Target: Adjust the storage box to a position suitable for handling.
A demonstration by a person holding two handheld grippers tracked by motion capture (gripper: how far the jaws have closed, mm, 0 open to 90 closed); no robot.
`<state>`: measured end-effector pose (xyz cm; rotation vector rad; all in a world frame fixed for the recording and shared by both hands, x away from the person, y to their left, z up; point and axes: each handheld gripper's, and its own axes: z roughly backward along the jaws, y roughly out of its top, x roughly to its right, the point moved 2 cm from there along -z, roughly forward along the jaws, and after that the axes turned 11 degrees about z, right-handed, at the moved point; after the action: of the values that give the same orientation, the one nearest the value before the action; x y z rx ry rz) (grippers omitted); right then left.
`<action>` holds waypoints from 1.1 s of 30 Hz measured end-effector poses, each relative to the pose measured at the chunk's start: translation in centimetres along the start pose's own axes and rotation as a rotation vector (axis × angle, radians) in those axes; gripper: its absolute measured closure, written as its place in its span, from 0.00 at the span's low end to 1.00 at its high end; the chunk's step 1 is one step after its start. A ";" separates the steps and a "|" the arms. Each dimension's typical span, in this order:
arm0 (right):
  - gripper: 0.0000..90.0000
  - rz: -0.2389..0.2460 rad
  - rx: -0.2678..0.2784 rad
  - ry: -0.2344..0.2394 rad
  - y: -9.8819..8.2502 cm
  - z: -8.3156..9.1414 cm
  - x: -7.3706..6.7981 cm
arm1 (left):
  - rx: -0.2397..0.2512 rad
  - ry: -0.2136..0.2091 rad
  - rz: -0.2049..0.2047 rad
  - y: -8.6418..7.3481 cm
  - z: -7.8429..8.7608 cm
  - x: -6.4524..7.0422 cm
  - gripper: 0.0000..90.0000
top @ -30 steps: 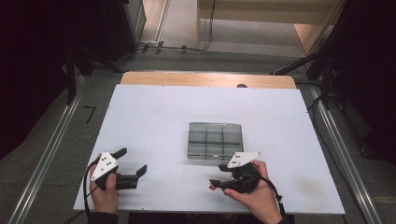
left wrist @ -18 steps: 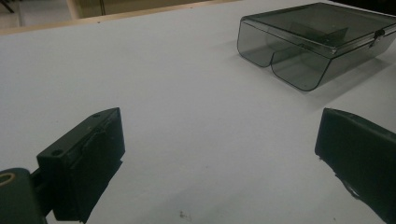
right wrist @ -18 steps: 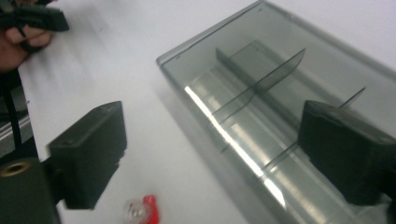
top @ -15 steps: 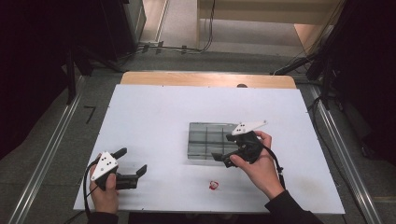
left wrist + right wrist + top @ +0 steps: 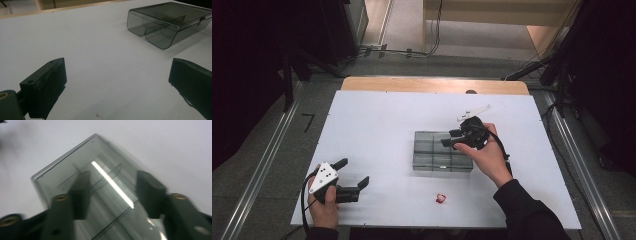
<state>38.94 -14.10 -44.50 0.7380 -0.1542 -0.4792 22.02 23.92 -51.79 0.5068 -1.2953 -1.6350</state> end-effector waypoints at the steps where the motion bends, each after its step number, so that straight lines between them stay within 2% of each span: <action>1: 0.68 -0.004 -0.002 -0.009 0.2 -0.1 0.3 | 0.000 -0.001 0.000 0.0 0.0 0.0 0.02; 4: 0.84 -0.005 -0.031 -0.041 0.9 -0.8 1.1 | 0.000 -0.001 -0.001 0.0 0.0 0.0 0.02; 7: 0.97 -0.015 -0.060 -0.052 1.5 -1.5 2.1 | 0.000 -0.001 -0.001 0.0 0.0 0.0 0.02; 13: 0.98 -0.049 -0.094 -0.065 2.1 -3.3 4.0 | -0.003 -0.001 -0.007 0.0 0.0 0.1 0.02; 18: 0.98 -0.081 -0.152 -0.042 1.6 -5.1 5.2 | -0.001 -0.004 -0.004 0.0 0.0 0.0 0.02; 20: 0.98 -0.094 -0.158 -0.028 1.3 -5.6 5.6 | -0.001 -0.005 -0.005 0.0 0.0 0.0 0.02; 22: 0.98 -0.109 -0.163 -0.010 1.2 -5.9 5.7 | -0.001 -0.006 -0.006 0.0 0.0 0.0 0.02; 25: 0.98 -0.097 -0.177 0.008 1.2 -6.0 5.5 | 0.000 -0.007 -0.004 0.0 0.0 0.0 0.02; 30: 0.98 -0.093 -0.151 0.030 1.4 -5.7 5.4 | -0.004 -0.004 -0.006 0.0 -0.1 0.1 0.02; 33: 0.98 -0.089 -0.154 0.050 1.3 -5.7 5.1 | -0.004 -0.003 -0.005 0.0 -0.1 0.1 0.02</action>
<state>45.62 -12.17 -47.93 0.6066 -0.0369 -0.5510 22.03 23.84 -51.80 0.5053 -1.2934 -1.6432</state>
